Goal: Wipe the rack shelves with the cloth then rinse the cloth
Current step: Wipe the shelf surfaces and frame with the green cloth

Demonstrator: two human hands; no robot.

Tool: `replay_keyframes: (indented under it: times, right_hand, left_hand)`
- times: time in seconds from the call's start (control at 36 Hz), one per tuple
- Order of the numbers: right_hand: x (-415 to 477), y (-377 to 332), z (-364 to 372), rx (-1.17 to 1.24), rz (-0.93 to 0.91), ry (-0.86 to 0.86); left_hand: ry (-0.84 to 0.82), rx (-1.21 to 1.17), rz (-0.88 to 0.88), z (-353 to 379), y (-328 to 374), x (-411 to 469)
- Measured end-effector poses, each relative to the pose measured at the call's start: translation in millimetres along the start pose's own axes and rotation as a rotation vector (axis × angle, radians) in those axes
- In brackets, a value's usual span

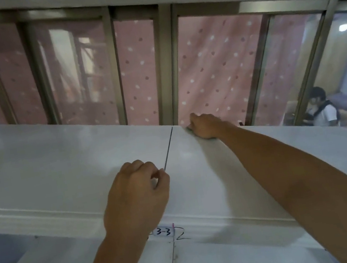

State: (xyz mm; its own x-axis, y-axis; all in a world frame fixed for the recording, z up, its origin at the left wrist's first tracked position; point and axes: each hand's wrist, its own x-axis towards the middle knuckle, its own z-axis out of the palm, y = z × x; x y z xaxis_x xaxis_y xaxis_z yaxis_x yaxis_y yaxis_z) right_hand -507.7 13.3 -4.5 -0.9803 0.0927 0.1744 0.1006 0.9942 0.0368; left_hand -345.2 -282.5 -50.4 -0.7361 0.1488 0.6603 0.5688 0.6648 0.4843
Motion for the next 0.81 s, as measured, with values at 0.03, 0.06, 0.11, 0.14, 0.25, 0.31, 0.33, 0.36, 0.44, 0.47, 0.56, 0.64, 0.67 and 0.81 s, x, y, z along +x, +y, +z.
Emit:
replay_keyframes:
  times: [0.03,0.06,0.11,0.14,0.25,0.31,0.33,0.36,0.44,0.47,0.56,0.64,0.67,0.81]
  right_hand:
    - [-2,-7,-1,-0.001,-0.028,-0.002]
    - [-6,-13,-1,-0.001,-0.059,-0.002]
    - [-18,-26,-3,0.003,-0.13,-0.008]
    - [-27,-33,-5,0.009,-0.171,-0.009]
    - [-81,-66,-16,0.053,-0.359,-0.011]
    - [-117,-82,-20,0.06,-0.47,0.019]
    - [-136,-90,-22,0.064,-0.54,0.045]
    - [-156,-98,-25,0.068,-0.603,0.063]
    - [-205,-112,-33,0.082,-0.737,0.098]
    - [-217,-113,-36,0.09,-0.762,0.11]
    - [-238,-111,-41,0.149,-0.783,0.125]
    - [-236,-105,-40,0.22,-0.667,0.101]
    - [-231,-100,-39,0.214,-0.612,0.094]
    - [-187,-48,-32,0.053,-0.226,0.047]
  left_hand:
    - [0.005,-0.013,-0.006,0,-1,0]
    - [0.017,-0.025,-0.019,-1,-1,0]
    - [0.049,-0.062,-0.059,-1,-2,0]
    - [0.063,-0.08,-0.075,-1,-3,0]
    - [0.078,-0.121,-0.08,-1,-4,2]
    - [0.085,-0.159,-0.083,-3,-7,3]
    - [0.081,-0.178,-0.094,-3,-9,4]
    - [0.076,-0.192,-0.108,-3,-11,5]
    - [0.062,-0.191,-0.134,-1,-13,7]
    - [0.059,-0.177,-0.136,-1,-12,7]
    - [0.032,-0.117,-0.138,1,-9,7]
    - [0.015,-0.07,-0.129,2,-6,7]
    - [0.014,-0.053,-0.119,2,-5,6]
    - [-0.027,0.024,-0.07,2,3,2]
